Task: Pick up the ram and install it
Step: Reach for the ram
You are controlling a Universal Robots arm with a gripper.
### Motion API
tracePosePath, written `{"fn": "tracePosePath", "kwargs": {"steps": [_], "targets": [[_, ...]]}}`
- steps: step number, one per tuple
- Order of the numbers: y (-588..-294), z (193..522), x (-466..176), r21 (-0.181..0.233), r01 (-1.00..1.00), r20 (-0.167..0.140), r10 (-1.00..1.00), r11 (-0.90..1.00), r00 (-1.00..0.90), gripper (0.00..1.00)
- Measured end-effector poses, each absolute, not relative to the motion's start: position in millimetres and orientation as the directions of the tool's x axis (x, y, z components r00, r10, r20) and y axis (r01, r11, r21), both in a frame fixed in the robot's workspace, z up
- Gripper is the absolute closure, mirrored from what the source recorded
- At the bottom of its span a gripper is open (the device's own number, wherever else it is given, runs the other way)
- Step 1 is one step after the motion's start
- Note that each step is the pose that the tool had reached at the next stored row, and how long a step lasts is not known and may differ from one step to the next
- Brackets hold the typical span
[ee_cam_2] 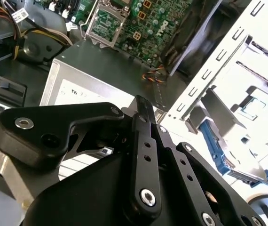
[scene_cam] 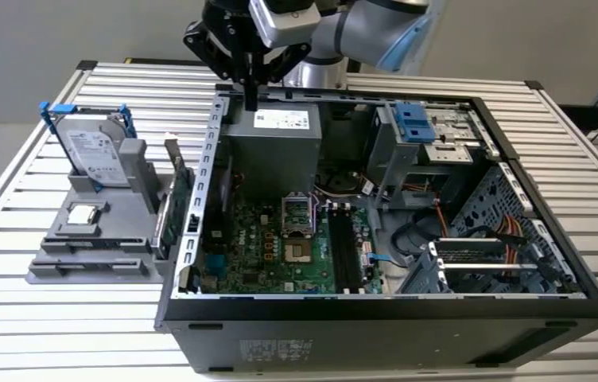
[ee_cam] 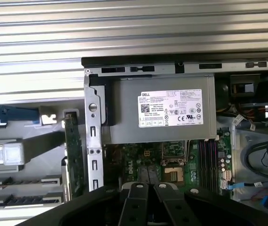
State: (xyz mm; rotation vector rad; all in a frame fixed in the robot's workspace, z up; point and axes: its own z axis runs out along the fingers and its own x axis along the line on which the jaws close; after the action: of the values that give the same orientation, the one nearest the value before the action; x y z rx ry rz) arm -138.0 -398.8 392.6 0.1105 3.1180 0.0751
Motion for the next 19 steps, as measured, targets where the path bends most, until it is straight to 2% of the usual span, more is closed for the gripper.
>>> {"fn": "tracePosePath", "kwargs": {"steps": [19], "targets": [[-399,393,-157,0.049,0.070,-0.019,0.071,0.996,-0.997,1.00]]}}
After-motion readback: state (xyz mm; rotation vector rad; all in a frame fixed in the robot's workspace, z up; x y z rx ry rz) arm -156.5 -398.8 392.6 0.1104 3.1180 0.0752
